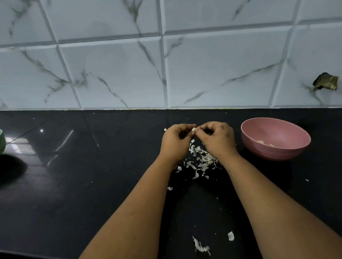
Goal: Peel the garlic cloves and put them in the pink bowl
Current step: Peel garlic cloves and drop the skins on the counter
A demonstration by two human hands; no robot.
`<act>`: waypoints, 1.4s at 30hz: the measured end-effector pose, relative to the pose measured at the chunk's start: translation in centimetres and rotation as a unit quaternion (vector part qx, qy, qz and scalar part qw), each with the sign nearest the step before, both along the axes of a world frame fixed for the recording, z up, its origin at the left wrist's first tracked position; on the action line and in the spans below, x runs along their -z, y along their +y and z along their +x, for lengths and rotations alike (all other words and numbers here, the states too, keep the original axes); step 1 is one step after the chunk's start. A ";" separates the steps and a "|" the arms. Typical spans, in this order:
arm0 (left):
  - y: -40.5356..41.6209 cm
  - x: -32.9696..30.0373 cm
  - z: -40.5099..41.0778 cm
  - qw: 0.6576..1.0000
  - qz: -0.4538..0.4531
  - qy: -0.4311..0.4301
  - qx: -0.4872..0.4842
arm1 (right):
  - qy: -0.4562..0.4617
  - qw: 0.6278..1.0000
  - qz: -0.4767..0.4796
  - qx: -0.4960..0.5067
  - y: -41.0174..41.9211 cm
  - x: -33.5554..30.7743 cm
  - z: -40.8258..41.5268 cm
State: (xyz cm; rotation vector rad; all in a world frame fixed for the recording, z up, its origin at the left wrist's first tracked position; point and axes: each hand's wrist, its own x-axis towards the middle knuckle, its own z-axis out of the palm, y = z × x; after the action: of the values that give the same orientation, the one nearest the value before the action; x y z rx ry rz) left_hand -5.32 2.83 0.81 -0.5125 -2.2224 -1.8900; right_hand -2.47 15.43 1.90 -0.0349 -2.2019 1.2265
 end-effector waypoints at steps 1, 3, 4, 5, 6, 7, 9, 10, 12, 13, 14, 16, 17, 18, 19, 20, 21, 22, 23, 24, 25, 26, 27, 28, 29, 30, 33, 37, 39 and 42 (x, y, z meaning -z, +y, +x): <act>0.0 0.0 0.0 1.000 -0.014 0.011 -0.007 | -0.001 1.000 0.007 0.000 0.1 0.0 0.0; 0.0 -0.1 0.0 0.999 -0.037 0.021 -0.019 | -0.006 1.000 0.021 -0.002 0.1 0.2 -0.1; -0.1 -0.1 0.1 0.999 -0.042 0.020 -0.020 | -0.008 1.000 0.022 -0.005 0.2 0.2 -0.2; -0.1 -0.1 0.1 0.999 -0.040 0.016 -0.018 | -0.007 1.000 0.020 -0.008 0.2 0.3 -0.2; -0.1 -0.2 0.2 0.999 -0.037 0.011 -0.015 | -0.006 1.000 0.016 -0.011 0.3 0.4 -0.3; -0.1 -0.1 0.2 0.999 -0.032 0.005 -0.012 | -0.004 1.000 0.013 -0.014 0.3 0.4 -0.3; -0.2 -0.1 0.1 1.000 -0.026 -0.005 -0.007 | -0.004 1.000 0.008 -0.019 0.3 0.5 -0.4; -0.2 -0.1 0.0 1.000 -0.021 -0.013 -0.005 | -0.007 1.000 0.002 -0.021 0.3 0.5 -0.4; -0.1 0.0 -0.1 0.999 0.001 -0.038 0.005 | -0.014 0.999 -0.022 -0.022 0.2 0.6 -0.5; -0.1 0.0 -0.1 0.998 0.018 -0.053 0.011 | -0.015 0.999 -0.031 -0.022 0.2 0.6 -0.6; 0.0 0.0 -0.1 0.997 0.032 -0.067 0.016 | -0.016 0.999 -0.038 -0.021 0.2 0.7 -0.7; 0.0 0.0 -0.2 0.995 0.048 -0.080 0.018 | -0.021 0.999 -0.046 -0.020 0.1 0.8 -0.9; 0.0 0.1 -0.2 0.996 0.048 -0.080 0.016 | -0.025 0.998 -0.047 -0.019 0.1 0.8 -0.9; 0.0 0.1 -0.2 0.996 0.042 -0.075 0.014 | -0.028 0.998 -0.047 -0.019 0.1 0.8 -0.9; -0.1 0.0 -0.2 0.997 0.034 -0.067 0.012 | -0.028 0.998 -0.047 -0.018 0.0 0.8 -0.9; -0.1 0.0 -0.1 0.998 0.024 -0.057 0.009 | -0.026 0.998 -0.047 -0.017 0.0 0.8 -0.9; -0.1 0.0 0.0 0.999 0.015 -0.047 0.006 | -0.024 0.999 -0.047 -0.016 0.0 0.7 -0.8; 0.0 -0.1 0.0 0.999 0.004 -0.038 0.003 | -0.022 0.999 -0.044 -0.015 0.0 0.7 -0.7; 0.0 -0.1 0.1 1.000 -0.006 -0.030 -0.001 | -0.021 0.999 -0.039 -0.011 0.0 0.6 -0.6; 0.0 -0.1 0.1 1.000 -0.018 -0.023 -0.005 | -0.022 0.999 -0.030 -0.007 0.0 0.6 -0.5; 0.1 -0.1 0.1 0.999 -0.028 -0.018 -0.008 | -0.023 0.999 -0.022 -0.002 0.1 0.5 -0.5; 0.1 0.0 0.1 0.999 -0.037 -0.015 -0.011 | -0.025 1.000 -0.017 0.001 0.1 0.5 -0.4; 0.1 0.0 0.0 0.999 -0.044 -0.015 -0.012 | -0.027 1.000 -0.012 0.001 0.1 0.5 -0.4; 0.1 0.0 0.1 0.999 -0.049 -0.015 -0.012 | -0.029 1.000 -0.007 0.001 0.1 0.5 -0.4; 0.1 0.0 0.1 0.998 -0.053 -0.014 -0.013 | -0.031 1.000 -0.003 0.000 0.1 0.5 -0.4; 0.1 -0.1 0.1 0.998 -0.055 -0.014 -0.013 | -0.032 0.999 0.000 -0.001 0.2 0.5 -0.4; 0.1 -0.2 0.3 0.998 -0.062 -0.013 -0.014 | -0.033 0.999 0.004 -0.004 0.2 0.6 -0.4; 0.0 -0.1 0.4 0.996 -0.082 -0.010 -0.022 | -0.027 0.999 0.025 -0.003 0.2 0.8 -0.5; 0.0 -0.1 0.4 0.995 -0.095 -0.005 -0.024 | -0.026 0.999 0.033 -0.001 0.3 0.8 -0.4; 0.0 -0.1 0.4 0.994 -0.106 -0.001 -0.022 | -0.027 0.999 0.030 -0.004 0.3 0.8 -0.4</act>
State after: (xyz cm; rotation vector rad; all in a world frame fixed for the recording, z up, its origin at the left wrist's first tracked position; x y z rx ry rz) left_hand -4.93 2.86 0.89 -0.4877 -2.4293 -1.6433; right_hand -2.86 15.69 1.12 -0.0364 -2.2857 1.1757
